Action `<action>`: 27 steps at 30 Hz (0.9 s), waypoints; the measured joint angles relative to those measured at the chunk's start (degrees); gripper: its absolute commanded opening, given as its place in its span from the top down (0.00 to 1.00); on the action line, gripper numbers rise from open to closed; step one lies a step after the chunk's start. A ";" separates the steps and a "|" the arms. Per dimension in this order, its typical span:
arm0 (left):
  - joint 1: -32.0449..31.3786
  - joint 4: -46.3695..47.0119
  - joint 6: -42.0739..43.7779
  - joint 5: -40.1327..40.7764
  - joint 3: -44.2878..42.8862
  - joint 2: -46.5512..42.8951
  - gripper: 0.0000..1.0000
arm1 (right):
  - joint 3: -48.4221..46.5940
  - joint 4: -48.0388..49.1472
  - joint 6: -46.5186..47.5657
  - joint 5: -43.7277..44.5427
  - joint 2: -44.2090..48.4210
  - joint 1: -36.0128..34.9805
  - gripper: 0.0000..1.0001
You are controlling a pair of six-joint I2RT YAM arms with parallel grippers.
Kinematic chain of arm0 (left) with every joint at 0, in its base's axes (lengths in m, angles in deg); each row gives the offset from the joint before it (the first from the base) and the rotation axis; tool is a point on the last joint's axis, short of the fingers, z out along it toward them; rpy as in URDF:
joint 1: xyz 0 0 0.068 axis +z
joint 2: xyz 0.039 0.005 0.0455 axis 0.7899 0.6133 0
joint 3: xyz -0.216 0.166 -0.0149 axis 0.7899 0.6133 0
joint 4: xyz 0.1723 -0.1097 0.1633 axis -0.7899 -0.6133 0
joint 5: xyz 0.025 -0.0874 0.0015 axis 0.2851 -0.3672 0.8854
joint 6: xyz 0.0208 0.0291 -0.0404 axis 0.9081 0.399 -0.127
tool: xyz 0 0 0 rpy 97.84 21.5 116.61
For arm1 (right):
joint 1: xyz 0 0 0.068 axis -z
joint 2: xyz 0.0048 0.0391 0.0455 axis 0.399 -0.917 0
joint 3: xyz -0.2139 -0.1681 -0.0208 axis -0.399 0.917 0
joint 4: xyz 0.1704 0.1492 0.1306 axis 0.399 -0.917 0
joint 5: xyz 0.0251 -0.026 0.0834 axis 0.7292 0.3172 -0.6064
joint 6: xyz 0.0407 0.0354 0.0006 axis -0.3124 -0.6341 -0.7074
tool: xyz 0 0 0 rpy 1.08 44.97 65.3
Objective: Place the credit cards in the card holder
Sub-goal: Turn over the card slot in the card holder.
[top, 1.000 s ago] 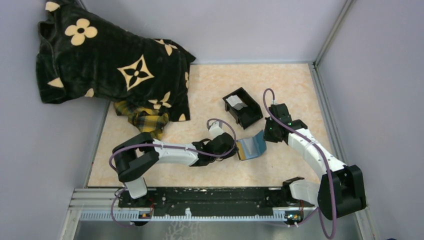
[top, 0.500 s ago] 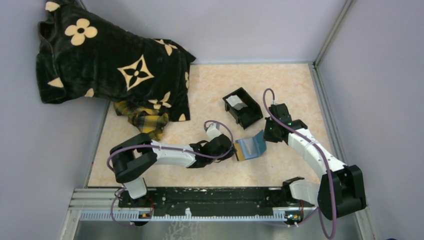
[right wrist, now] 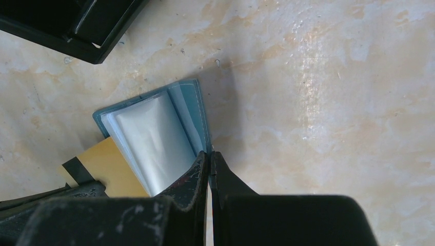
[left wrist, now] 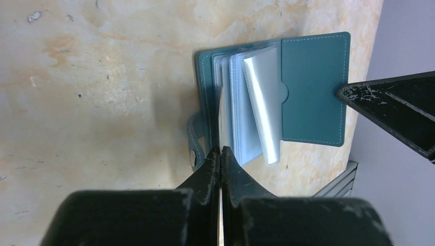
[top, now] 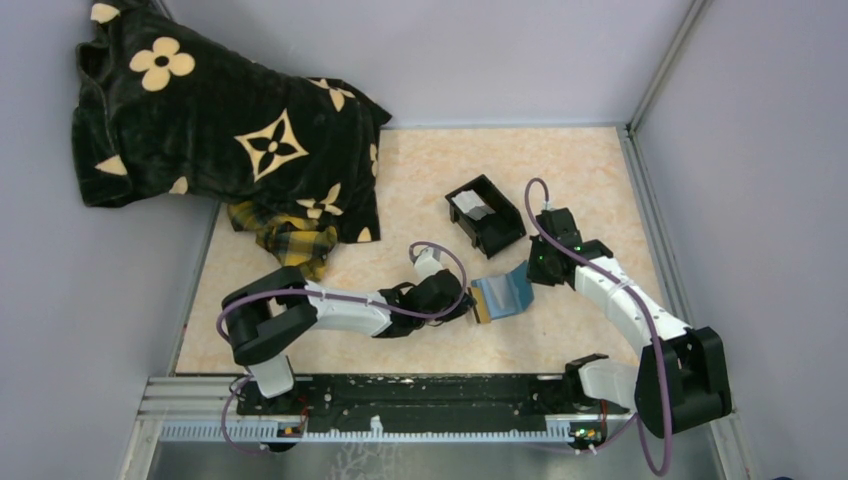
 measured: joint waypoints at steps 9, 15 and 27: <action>0.00 -2.21 1.66 0.13 0.00 -1.66 1.00 | 0.02 0.00 -0.02 -0.04 0.00 -0.24 1.00; 0.00 -4.52 2.62 0.52 0.07 -4.46 1.00 | 0.55 -0.13 -0.04 -0.22 -0.11 -0.31 1.00; 0.00 -4.92 2.71 0.50 0.07 -4.22 1.00 | 0.85 -0.17 -0.04 -0.24 -0.44 -0.33 1.00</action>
